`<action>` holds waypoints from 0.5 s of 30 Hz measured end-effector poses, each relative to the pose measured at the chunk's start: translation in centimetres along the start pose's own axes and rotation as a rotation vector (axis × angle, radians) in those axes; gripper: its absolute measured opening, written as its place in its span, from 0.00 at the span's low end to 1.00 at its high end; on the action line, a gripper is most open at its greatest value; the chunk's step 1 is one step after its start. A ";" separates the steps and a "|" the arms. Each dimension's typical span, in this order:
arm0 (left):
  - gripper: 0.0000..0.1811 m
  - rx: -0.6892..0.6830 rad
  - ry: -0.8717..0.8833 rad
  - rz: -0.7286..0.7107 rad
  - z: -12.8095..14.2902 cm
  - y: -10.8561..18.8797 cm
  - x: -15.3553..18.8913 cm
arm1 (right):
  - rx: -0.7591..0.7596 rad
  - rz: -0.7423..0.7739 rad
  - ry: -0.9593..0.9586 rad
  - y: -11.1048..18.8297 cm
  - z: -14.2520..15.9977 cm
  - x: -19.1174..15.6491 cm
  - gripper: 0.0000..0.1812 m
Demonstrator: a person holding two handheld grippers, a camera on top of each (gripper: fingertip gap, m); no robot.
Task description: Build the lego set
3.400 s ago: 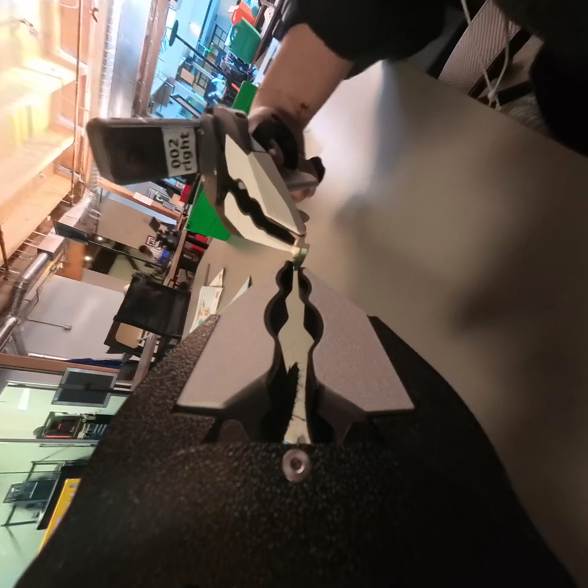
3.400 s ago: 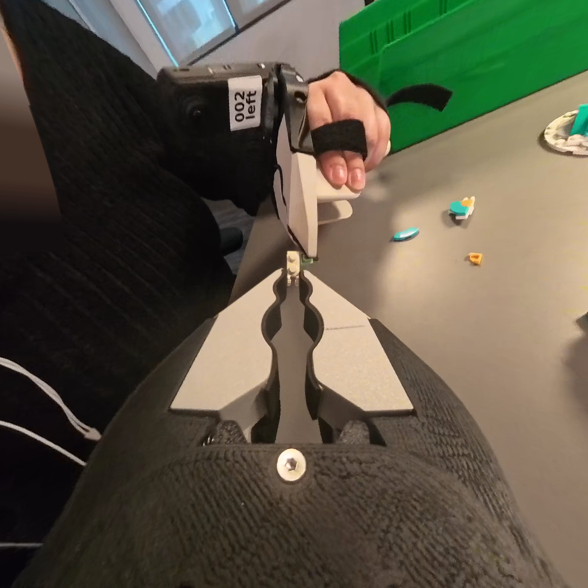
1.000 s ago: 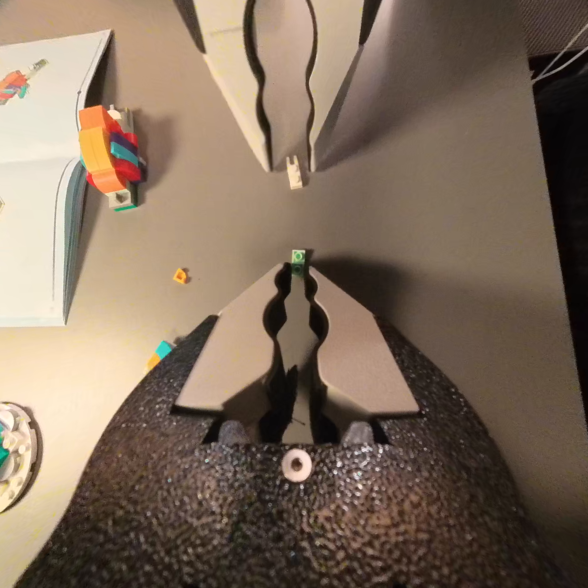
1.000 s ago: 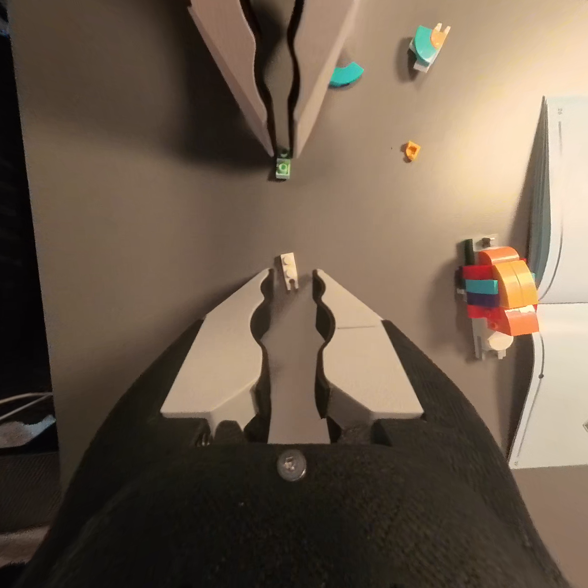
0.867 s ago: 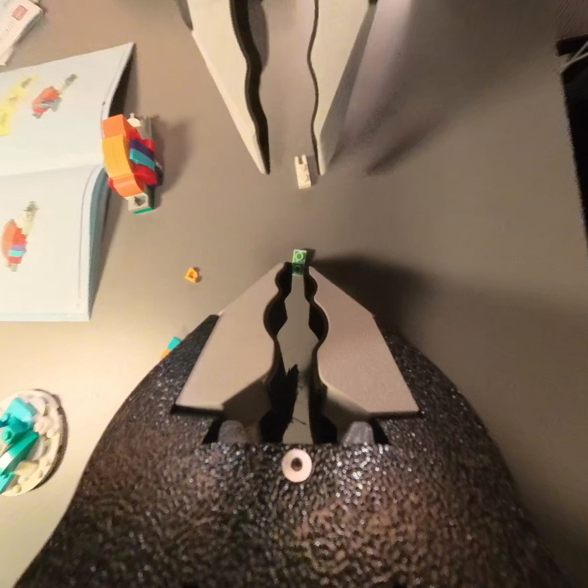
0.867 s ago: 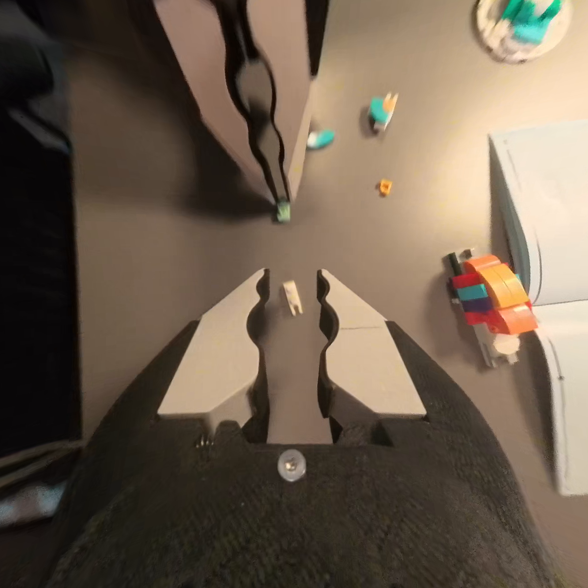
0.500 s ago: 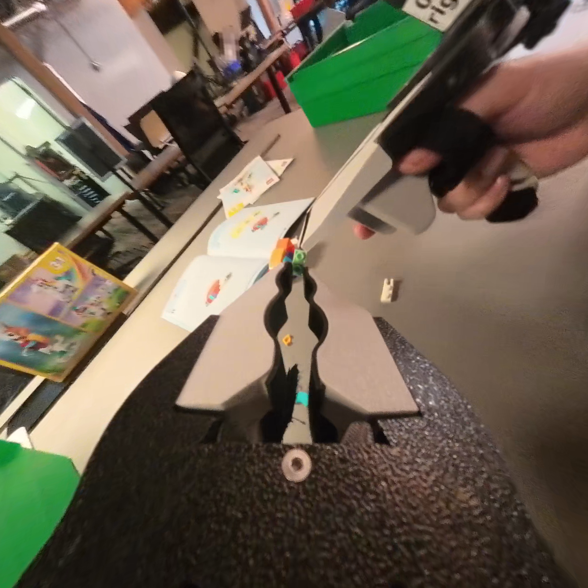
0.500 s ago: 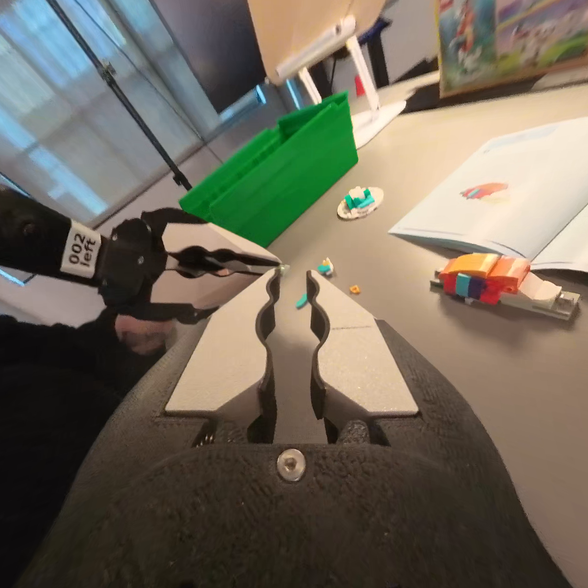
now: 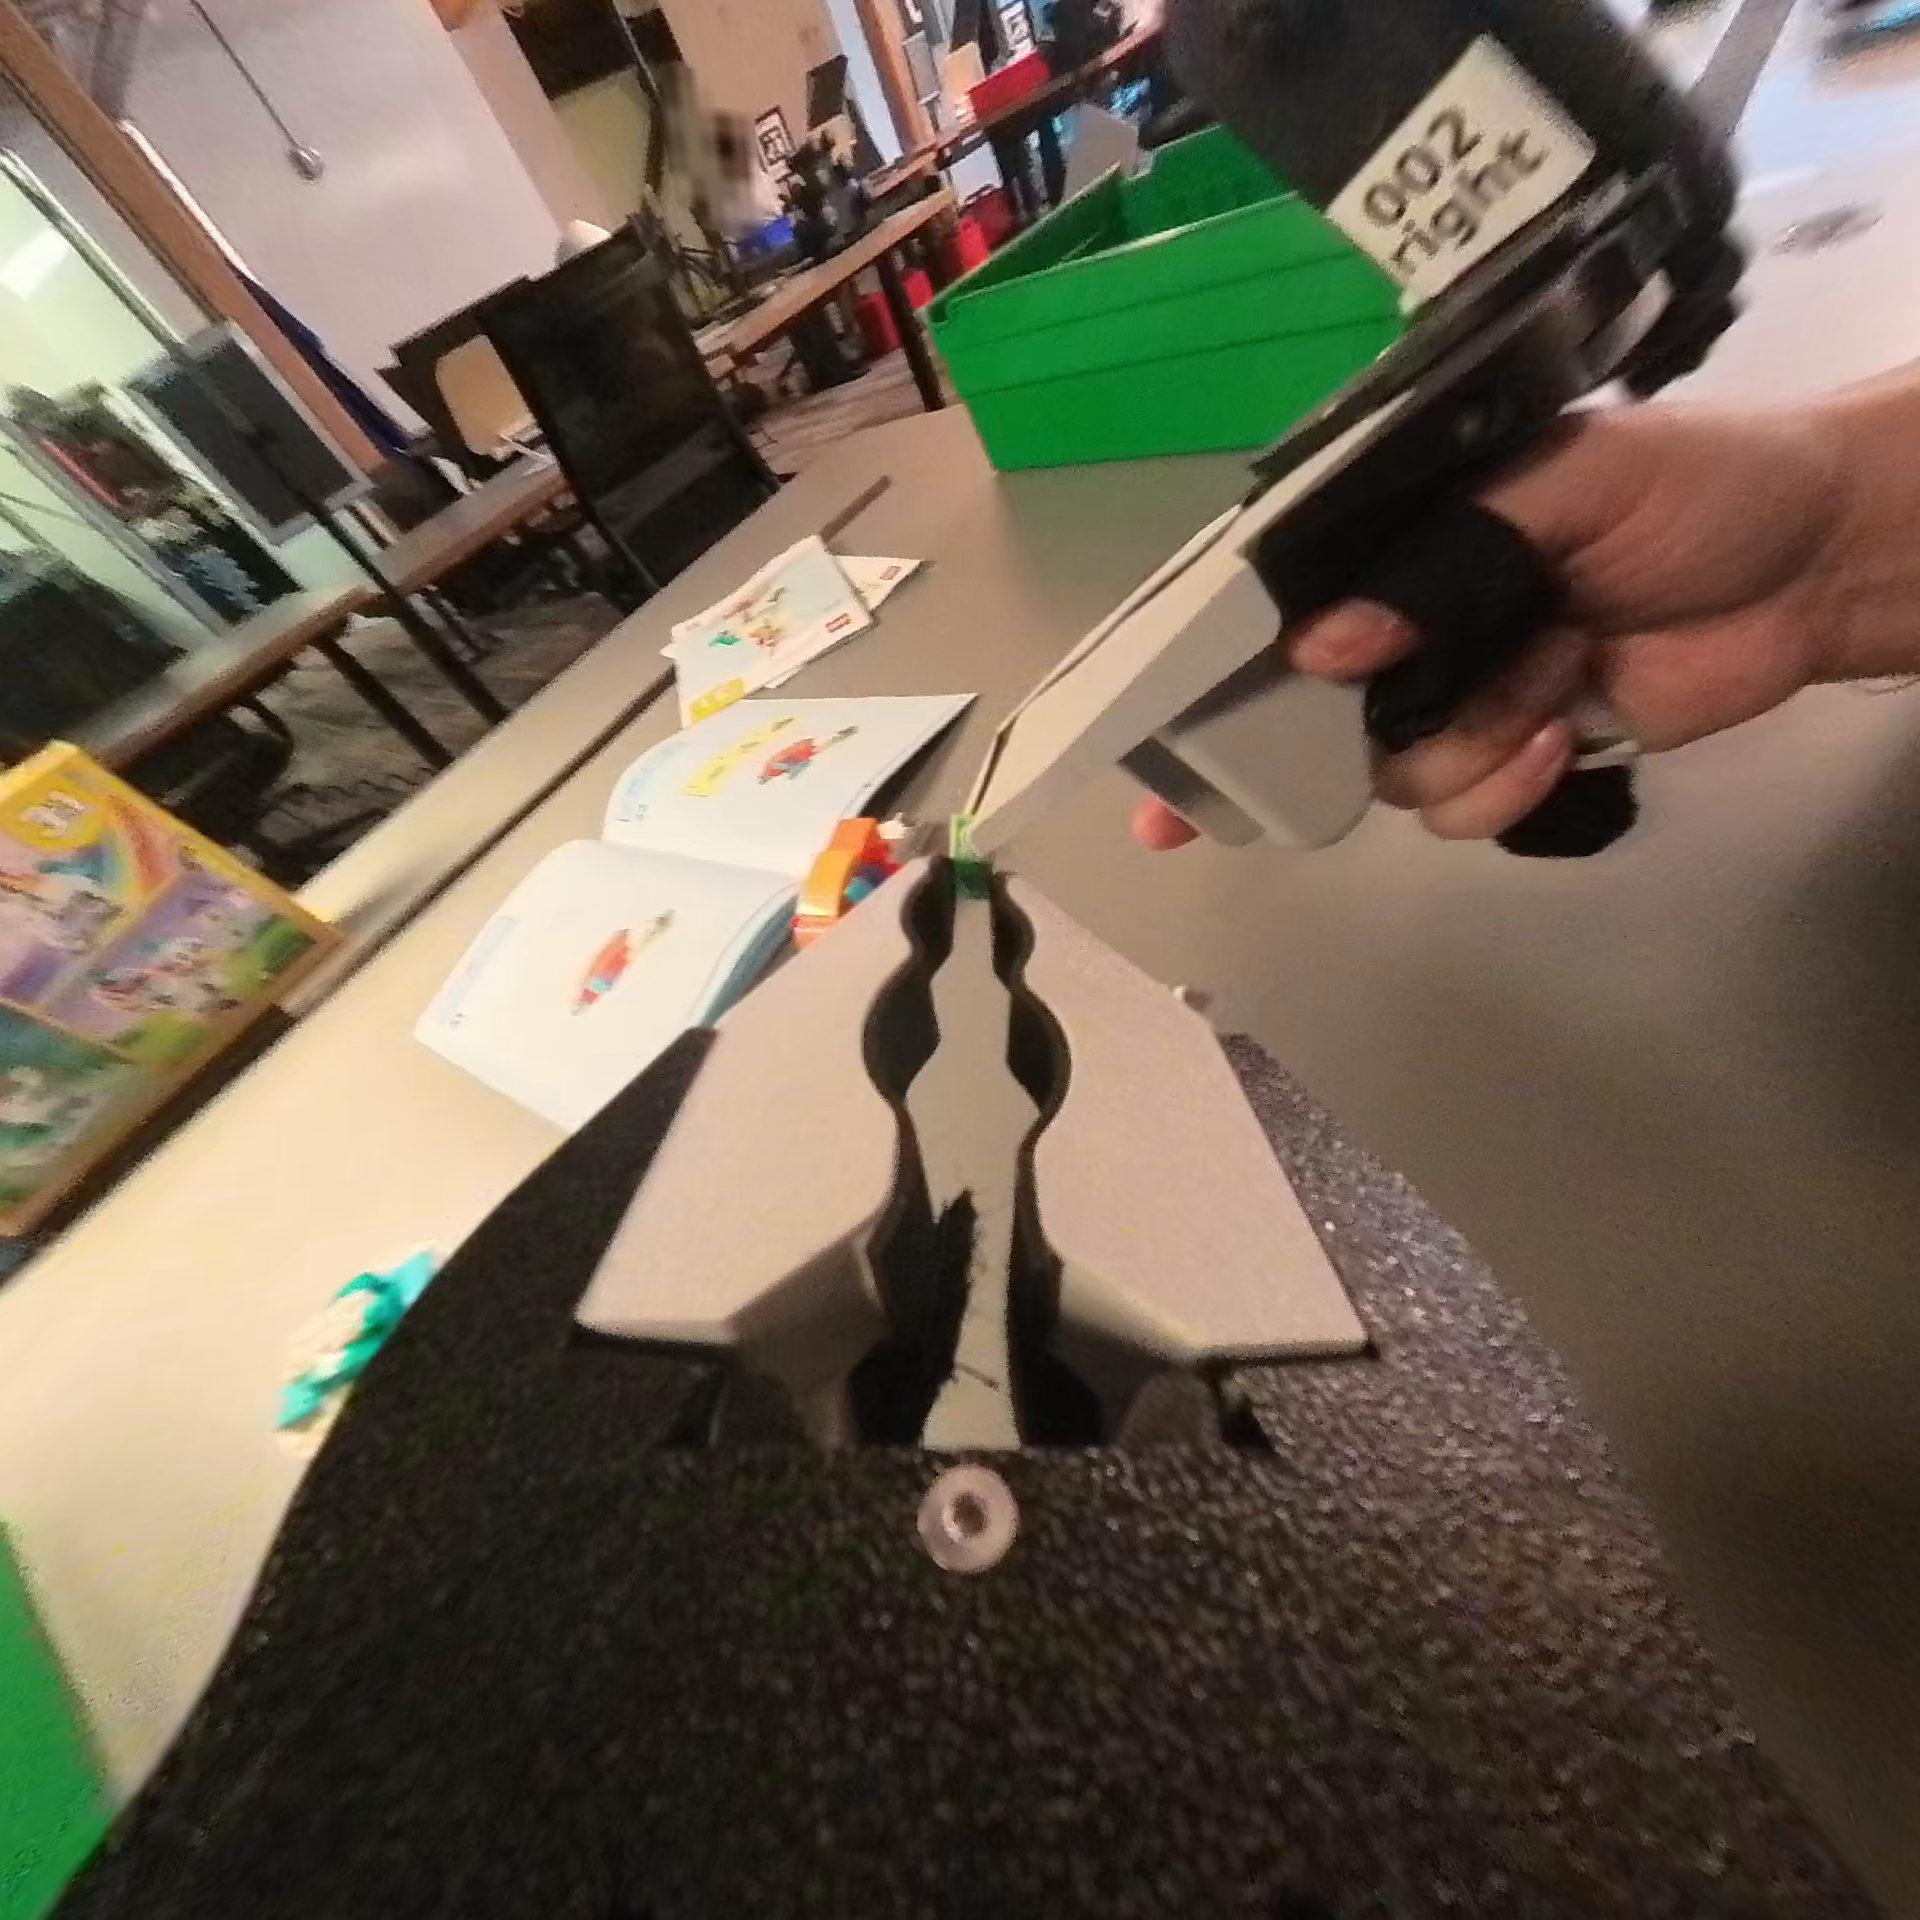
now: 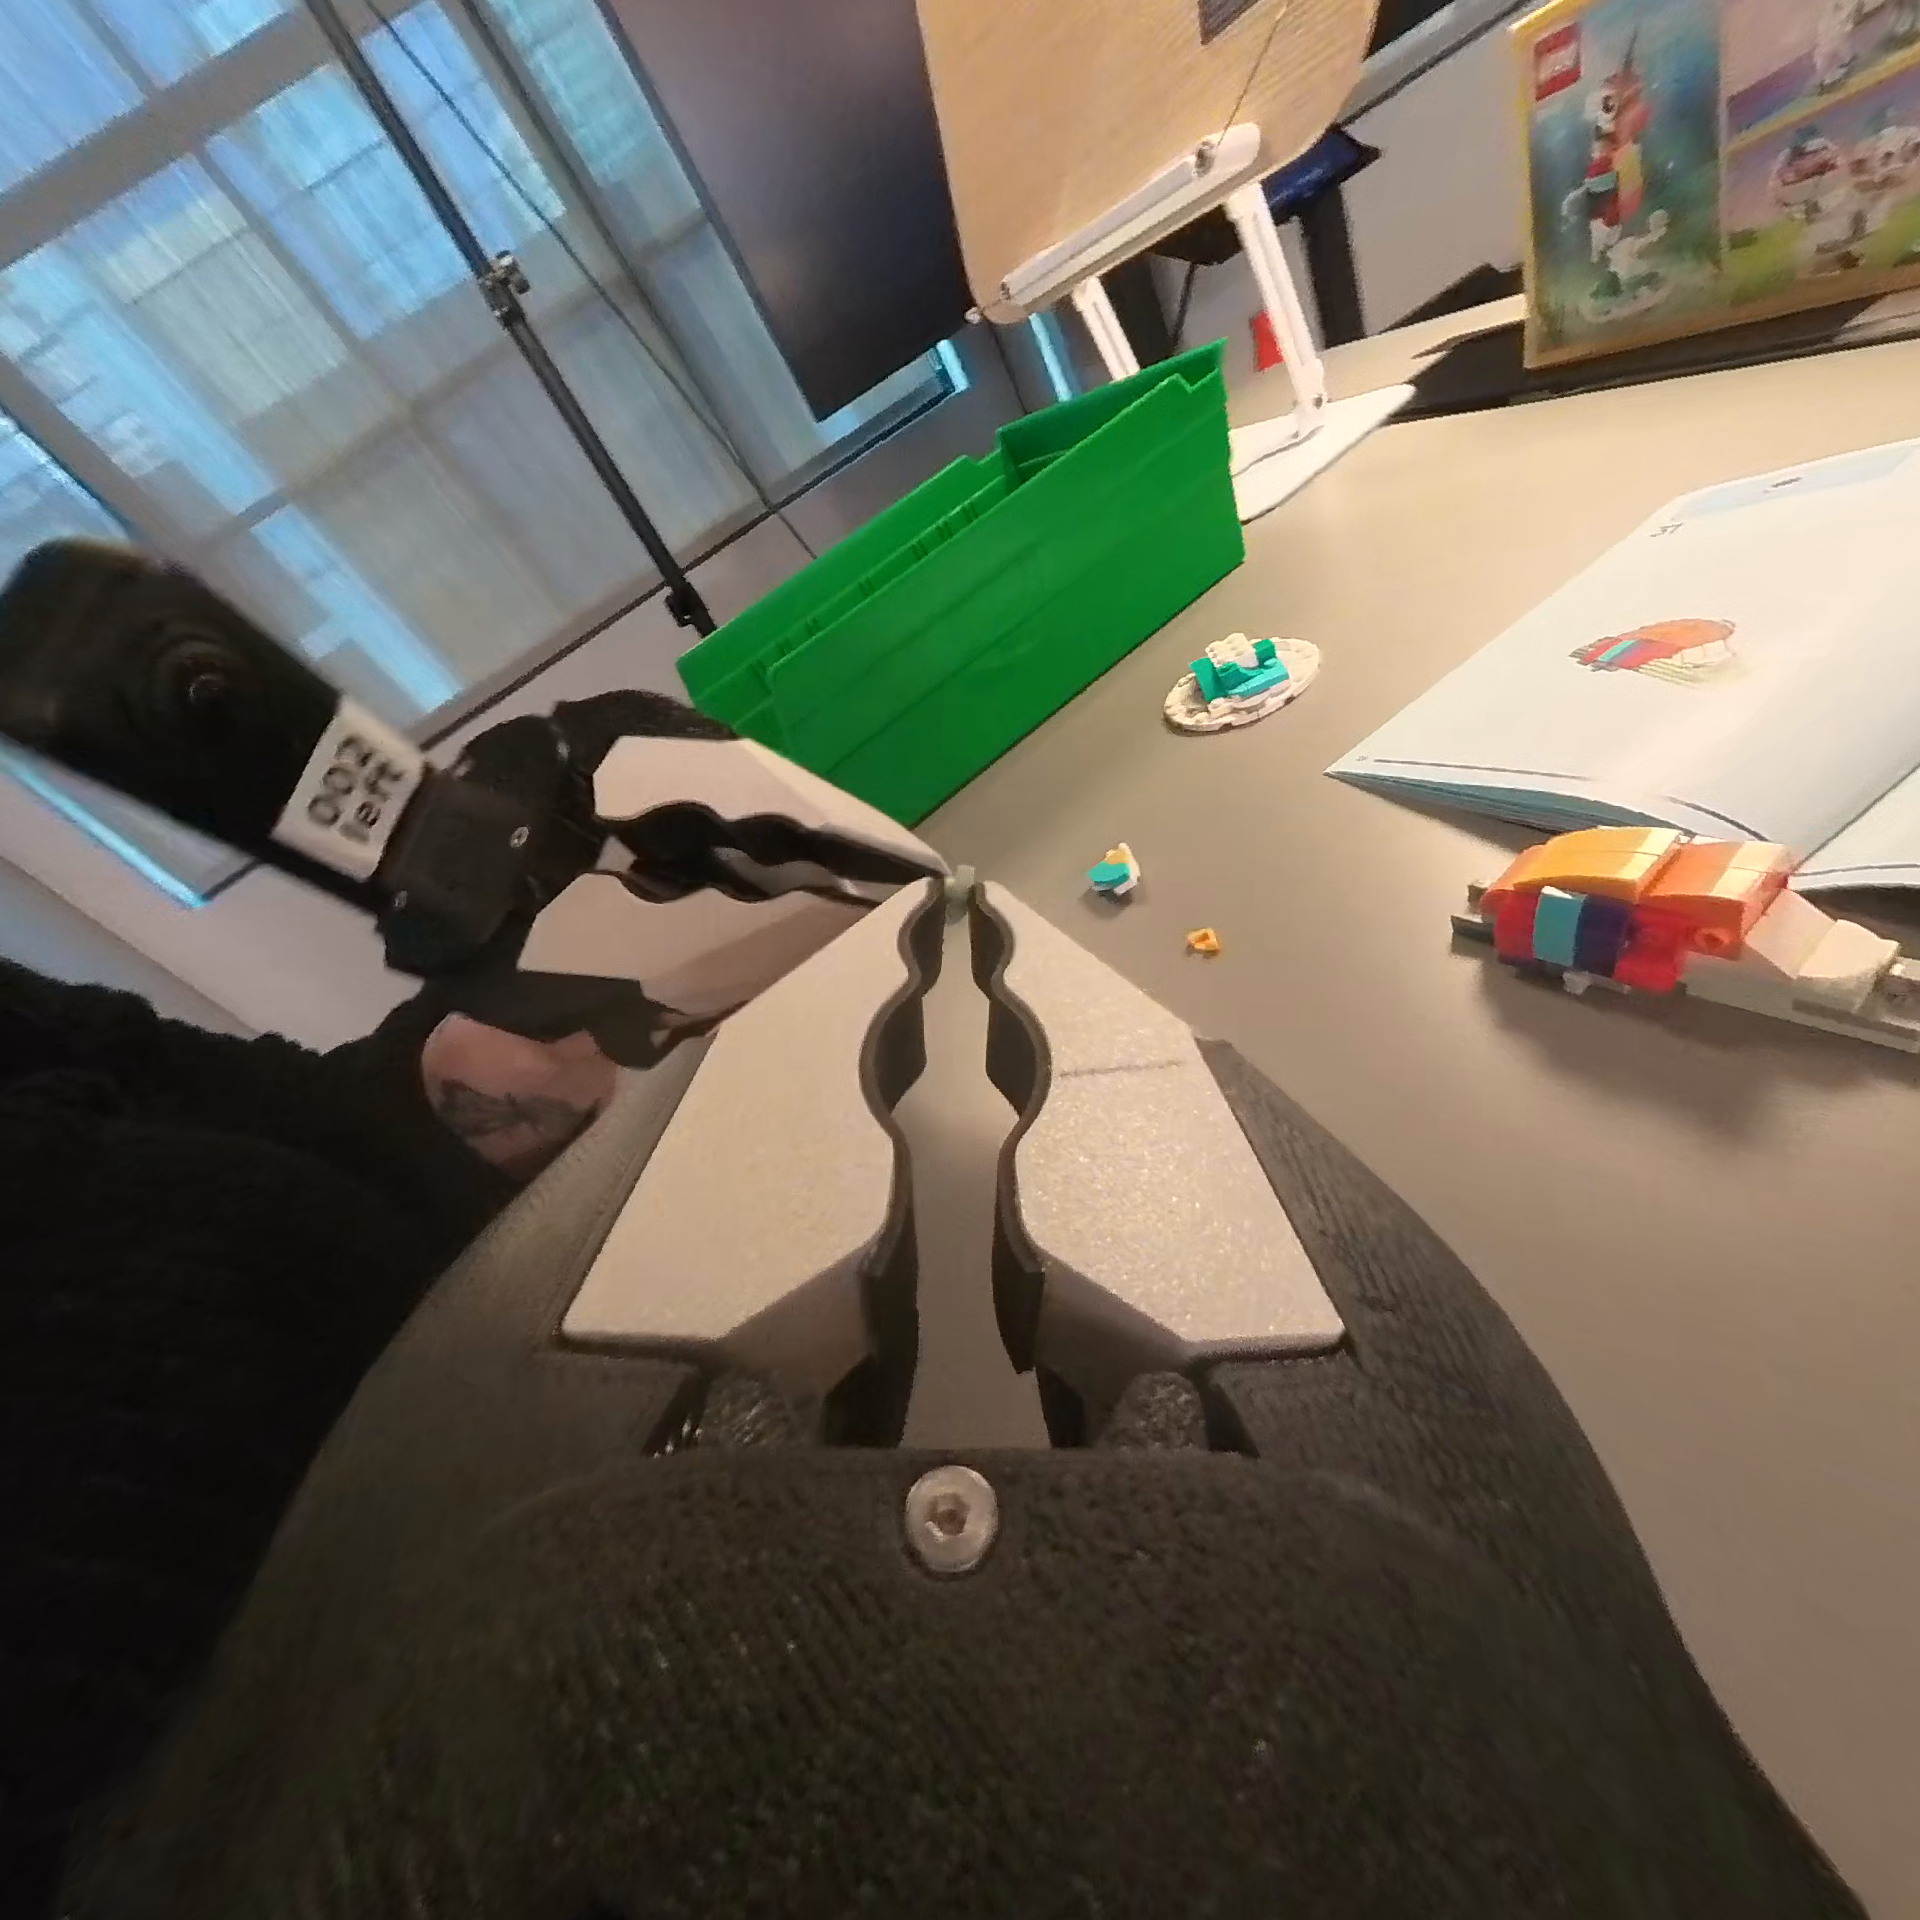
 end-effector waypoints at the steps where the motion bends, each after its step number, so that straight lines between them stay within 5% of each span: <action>1: 0.02 0.013 0.063 0.037 -0.1 0.1 -0.1 | -0.003 -0.029 0.008 0.2 0.0 0.1 0.02; 4: 0.17 0.055 0.297 0.249 -0.4 0.4 -0.2 | -0.009 -0.125 0.072 1.0 -0.2 0.3 0.02; 7: 0.19 0.092 0.441 0.417 -0.7 0.6 -0.4 | -0.021 -0.249 0.146 1.7 -0.5 0.0 0.02; 15: 0.03 0.051 0.390 0.525 -1.0 0.4 0.2 | -0.109 -0.453 0.201 2.1 -0.8 -0.5 0.02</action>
Point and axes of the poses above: each gripper's, where its closed fingertips meet, y back along the fingers, z out of its underside, x = y × z across the jaws, the point moved 10 cm from there along y, back along the fingers, and after that the axes turned 3 degrees about z, right-handed, at the moved point
